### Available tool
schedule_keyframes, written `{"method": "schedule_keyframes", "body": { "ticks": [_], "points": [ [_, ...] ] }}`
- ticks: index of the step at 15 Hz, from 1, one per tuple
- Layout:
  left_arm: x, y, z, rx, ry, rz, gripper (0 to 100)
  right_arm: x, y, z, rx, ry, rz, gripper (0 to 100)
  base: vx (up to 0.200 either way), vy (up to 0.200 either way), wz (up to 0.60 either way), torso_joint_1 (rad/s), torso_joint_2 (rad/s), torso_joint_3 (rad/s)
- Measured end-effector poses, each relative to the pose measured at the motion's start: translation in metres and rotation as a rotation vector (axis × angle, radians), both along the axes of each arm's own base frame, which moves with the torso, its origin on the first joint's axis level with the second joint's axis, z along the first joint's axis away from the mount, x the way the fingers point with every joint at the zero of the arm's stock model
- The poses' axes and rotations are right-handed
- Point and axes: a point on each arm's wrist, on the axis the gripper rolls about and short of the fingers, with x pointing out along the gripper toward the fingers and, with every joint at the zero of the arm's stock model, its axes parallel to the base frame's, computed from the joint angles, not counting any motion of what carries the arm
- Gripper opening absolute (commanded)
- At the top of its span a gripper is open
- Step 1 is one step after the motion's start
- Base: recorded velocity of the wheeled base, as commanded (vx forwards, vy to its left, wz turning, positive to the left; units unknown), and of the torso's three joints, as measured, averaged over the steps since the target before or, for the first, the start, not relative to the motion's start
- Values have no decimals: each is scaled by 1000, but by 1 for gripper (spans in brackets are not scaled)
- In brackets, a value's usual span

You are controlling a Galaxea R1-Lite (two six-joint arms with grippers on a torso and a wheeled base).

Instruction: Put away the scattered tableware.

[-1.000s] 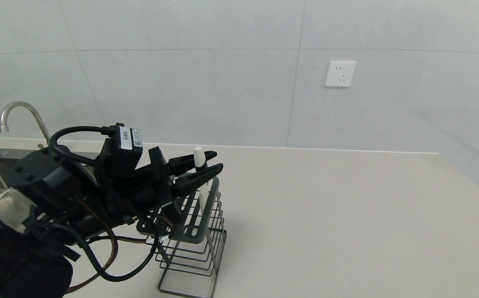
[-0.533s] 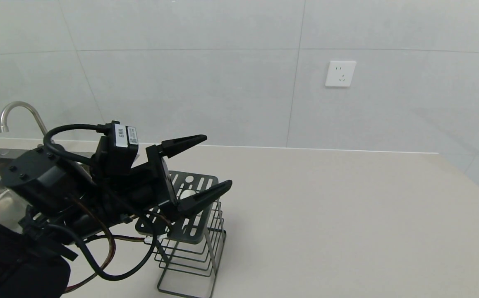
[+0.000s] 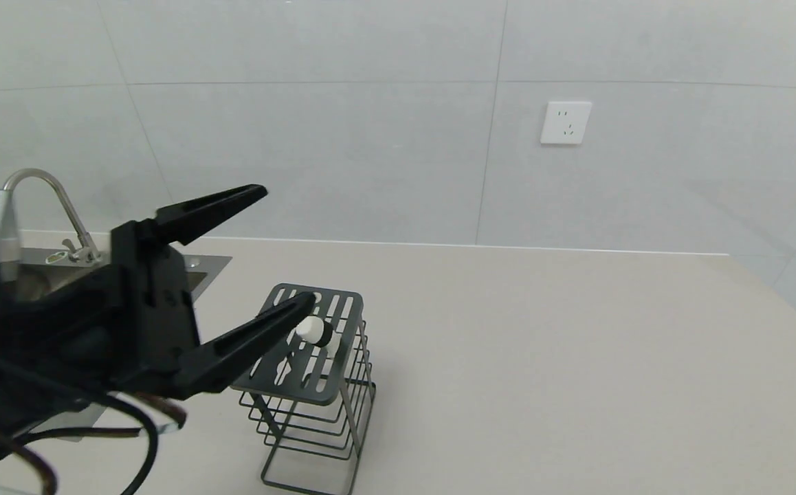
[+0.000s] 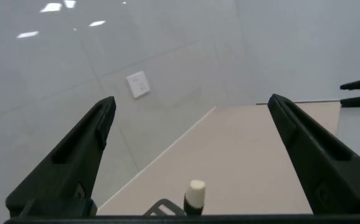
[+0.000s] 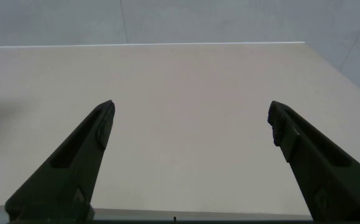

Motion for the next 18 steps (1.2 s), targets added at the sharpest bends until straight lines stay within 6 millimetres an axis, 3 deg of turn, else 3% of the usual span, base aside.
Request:
{"method": "schedule_keyframes", "body": {
  "ticks": [6,10,14,18],
  "points": [
    [-79,59,-10,-82,-45,220,100,0,0,0,-2,1,1,100,0,0,0,0,0,0],
    [-117,75,-24,-71,-22,298,100,0,0,0,-1,0,0,100,0,0,0,0,0,0],
    [-153,84,-57,-29,105,408,100,0,0,0,-2,1,0,100,0,0,0,0,0,0],
    [-176,87,-112,25,361,591,100,0,0,0,-1,1,0,100,0,0,0,0,0,0]
  ]
}}
